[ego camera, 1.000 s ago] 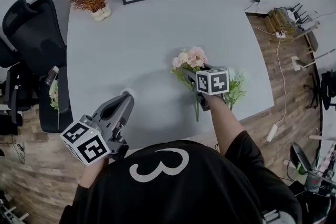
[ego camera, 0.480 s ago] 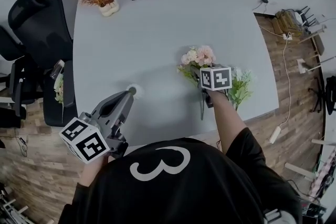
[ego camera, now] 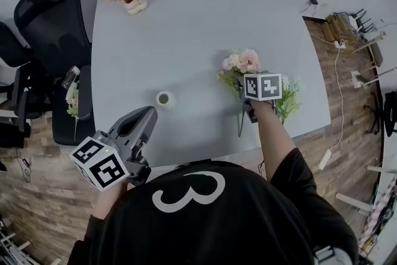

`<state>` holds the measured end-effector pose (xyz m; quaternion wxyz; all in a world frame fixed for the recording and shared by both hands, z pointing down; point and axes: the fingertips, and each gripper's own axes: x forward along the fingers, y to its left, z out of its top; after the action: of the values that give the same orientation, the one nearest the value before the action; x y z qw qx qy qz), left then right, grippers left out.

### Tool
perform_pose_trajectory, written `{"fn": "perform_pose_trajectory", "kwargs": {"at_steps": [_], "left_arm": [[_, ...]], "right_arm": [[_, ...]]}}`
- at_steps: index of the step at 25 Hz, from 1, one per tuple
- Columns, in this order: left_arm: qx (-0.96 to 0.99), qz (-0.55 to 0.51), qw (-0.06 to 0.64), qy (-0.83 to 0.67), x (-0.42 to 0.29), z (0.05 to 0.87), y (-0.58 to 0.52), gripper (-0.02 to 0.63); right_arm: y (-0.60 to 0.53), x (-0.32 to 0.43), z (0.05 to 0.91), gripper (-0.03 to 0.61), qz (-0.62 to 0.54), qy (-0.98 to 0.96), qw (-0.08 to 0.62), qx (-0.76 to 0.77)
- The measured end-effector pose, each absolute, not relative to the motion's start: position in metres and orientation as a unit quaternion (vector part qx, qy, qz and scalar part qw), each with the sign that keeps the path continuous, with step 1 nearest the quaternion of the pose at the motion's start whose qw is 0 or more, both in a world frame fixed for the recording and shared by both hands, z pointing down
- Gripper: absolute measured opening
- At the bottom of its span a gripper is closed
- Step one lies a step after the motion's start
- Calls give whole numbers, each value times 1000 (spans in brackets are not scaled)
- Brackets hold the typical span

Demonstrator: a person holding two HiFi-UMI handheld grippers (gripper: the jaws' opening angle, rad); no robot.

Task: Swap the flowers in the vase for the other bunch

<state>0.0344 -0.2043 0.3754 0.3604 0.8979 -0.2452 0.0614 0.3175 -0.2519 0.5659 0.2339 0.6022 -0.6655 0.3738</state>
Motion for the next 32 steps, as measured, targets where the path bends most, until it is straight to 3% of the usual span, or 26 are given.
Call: {"fn": "perform_pose_trajectory", "kwargs": {"at_steps": [6, 14, 26, 32], "left_arm": [[899, 49, 361, -244, 20, 374, -195, 11], [903, 31, 354, -242, -1, 363, -177, 12], [908, -10, 324, -266, -38, 327, -155, 12], [901, -21, 318, -294, -62, 321, -150, 12]], "right_arm": [[-252, 302, 531, 118, 331, -680, 224, 614], [-259, 256, 448, 117, 226, -741, 160, 612], [-253, 155, 285, 109, 37, -842, -15, 538], [-243, 107, 229, 107, -33, -874, -71, 479]]}}
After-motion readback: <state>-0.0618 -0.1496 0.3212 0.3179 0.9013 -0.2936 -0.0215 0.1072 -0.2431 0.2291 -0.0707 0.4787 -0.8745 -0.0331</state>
